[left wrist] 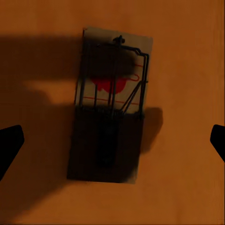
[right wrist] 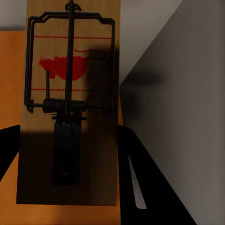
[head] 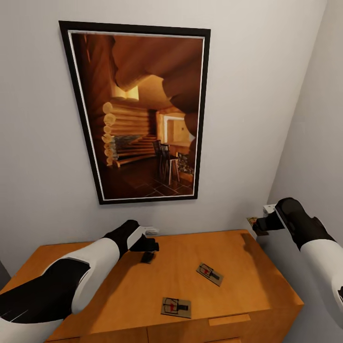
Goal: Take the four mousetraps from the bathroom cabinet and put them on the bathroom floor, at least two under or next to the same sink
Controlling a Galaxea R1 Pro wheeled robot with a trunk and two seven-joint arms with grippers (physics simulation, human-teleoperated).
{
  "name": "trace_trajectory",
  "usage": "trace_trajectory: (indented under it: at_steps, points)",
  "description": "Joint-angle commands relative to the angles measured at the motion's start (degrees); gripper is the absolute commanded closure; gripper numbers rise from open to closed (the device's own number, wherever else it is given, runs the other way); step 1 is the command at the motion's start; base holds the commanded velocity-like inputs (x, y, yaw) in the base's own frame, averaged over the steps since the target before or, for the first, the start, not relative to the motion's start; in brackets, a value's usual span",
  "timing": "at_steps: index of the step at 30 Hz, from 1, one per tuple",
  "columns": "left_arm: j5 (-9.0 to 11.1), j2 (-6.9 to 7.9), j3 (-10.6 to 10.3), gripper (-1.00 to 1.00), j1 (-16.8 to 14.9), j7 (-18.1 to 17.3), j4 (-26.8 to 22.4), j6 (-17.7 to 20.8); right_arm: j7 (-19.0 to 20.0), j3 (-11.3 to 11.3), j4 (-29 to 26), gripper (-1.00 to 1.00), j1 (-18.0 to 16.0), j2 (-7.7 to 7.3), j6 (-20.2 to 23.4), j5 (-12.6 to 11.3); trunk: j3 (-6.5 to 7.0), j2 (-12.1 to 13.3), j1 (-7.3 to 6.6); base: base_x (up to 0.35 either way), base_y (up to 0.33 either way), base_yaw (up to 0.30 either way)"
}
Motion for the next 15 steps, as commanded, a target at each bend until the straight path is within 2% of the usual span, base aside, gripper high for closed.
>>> trace_trajectory:
  at_steps: [1,15]
  points:
    - [0.6,-0.14,-0.5,-1.00,0.0,0.2,-0.1,0.2,0.4,0.2,-0.1,1.00,-0.1,-0.06,0.2,0.5,-0.11,-0.1,0.02,0.000,0.000,0.000]
    - [0.5,-0.63,-0.8,-1.00,0.0,-0.1,-0.4,0.0,0.5,0.2,0.3,1.00,-0.1,-0.06,0.1,0.5,-0.11,-0.1,0.02,0.000,0.000,0.000]
